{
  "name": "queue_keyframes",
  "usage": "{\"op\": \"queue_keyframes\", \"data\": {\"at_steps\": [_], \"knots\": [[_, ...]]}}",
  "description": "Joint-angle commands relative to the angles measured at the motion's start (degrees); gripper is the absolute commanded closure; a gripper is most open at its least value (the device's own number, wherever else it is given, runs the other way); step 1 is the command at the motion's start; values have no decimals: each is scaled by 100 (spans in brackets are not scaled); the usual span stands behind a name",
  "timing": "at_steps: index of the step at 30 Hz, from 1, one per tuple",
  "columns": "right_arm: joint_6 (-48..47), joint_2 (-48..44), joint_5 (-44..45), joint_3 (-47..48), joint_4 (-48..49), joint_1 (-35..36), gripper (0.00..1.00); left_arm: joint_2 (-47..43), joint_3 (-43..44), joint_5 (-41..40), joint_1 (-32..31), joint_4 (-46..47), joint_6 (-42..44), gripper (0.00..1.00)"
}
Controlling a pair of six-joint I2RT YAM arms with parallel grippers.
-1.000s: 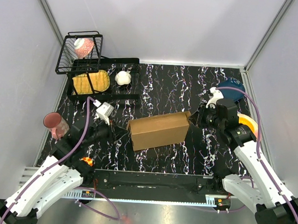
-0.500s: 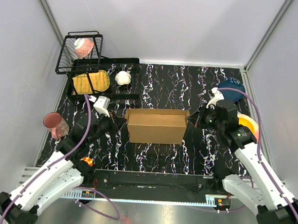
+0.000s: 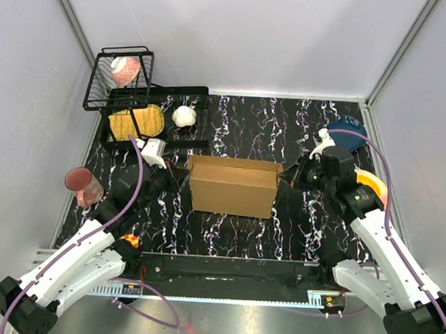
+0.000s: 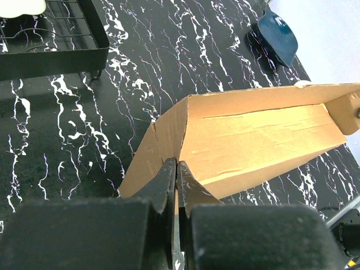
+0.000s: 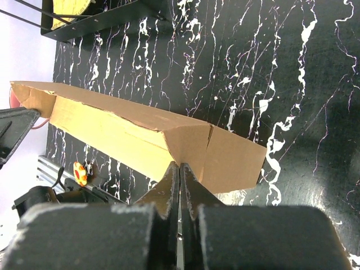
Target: Fold the paper box
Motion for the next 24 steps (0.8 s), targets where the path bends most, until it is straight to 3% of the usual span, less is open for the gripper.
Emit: {"op": "queue_keyframes", "data": {"at_steps": [1, 8, 24], "knots": [[104, -18, 16, 340, 31, 75, 95, -33, 100, -132, -36, 153, 116, 100], [-142, -150, 236, 191, -153, 75, 70, -112, 82, -132, -36, 162, 107, 100], [-397, 0, 367, -29, -232, 259, 71, -200, 126, -97, -45, 170, 55, 100]]}}
